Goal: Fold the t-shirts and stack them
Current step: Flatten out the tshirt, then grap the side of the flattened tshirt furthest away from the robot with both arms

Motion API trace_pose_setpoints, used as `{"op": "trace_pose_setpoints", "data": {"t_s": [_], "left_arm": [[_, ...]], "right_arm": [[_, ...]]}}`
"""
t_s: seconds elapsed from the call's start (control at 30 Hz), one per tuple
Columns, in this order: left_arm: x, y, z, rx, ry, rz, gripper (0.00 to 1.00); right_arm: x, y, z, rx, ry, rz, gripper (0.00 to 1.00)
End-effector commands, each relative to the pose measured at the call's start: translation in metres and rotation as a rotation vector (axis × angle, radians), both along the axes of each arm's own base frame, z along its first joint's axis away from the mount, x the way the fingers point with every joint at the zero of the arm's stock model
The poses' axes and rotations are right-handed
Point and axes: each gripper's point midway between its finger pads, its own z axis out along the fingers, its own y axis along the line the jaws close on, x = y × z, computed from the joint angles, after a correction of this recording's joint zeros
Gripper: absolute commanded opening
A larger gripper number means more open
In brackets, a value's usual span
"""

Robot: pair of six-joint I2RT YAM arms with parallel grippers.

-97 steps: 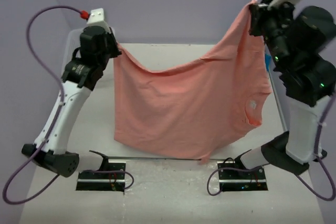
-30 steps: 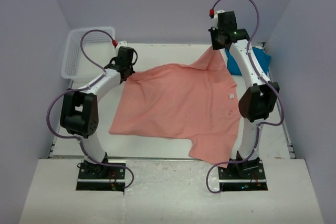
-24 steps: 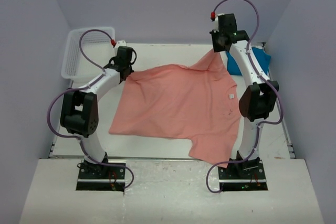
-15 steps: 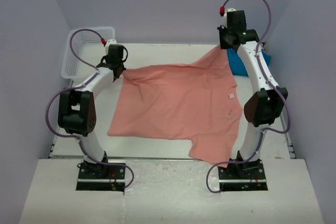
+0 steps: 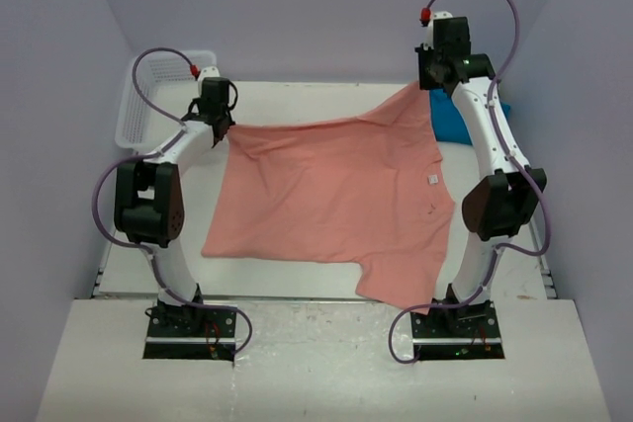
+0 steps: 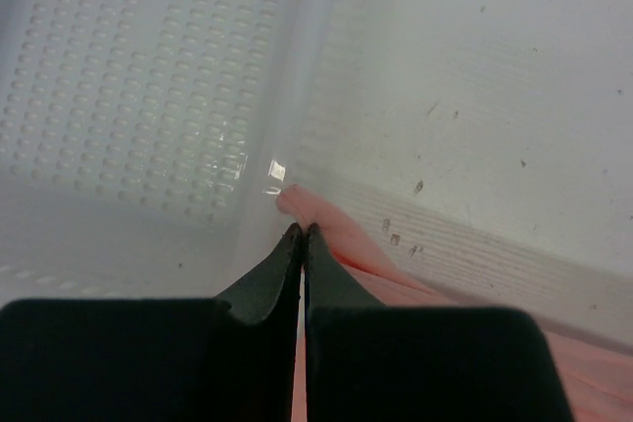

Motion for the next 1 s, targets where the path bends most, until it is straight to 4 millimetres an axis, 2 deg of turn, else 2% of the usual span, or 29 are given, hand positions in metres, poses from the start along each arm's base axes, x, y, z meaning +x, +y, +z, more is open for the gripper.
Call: {"op": "trace_pose_setpoints", "data": {"t_s": [0.0, 0.2, 0.33, 0.63, 0.8, 0.97], "left_arm": [[0.03, 0.001, 0.025, 0.008, -0.093, -0.022, 0.0], [0.057, -0.001, 0.016, 0.035, -0.072, -0.028, 0.0], [0.063, 0.001, 0.011, 0.047, -0.064, -0.029, 0.0], [0.069, 0.03, 0.007, 0.065, -0.045, 0.041, 0.0], [0.067, 0.018, 0.009, 0.0, -0.064, -0.015, 0.0], [0.058, 0.005, -0.004, -0.043, -0.02, -0.051, 0.0]], "right_arm": [[0.003, -0.019, 0.03, -0.001, -0.08, -0.068, 0.0], [0.001, -0.033, 0.027, 0.018, -0.069, -0.123, 0.0], [0.002, -0.038, 0.024, 0.015, -0.062, -0.139, 0.0], [0.003, -0.045, 0.017, 0.014, -0.042, -0.157, 0.0], [-0.001, -0.041, 0.013, 0.035, -0.023, -0.159, 0.0], [-0.013, -0.035, 0.002, 0.048, 0.005, -0.168, 0.0]]}}
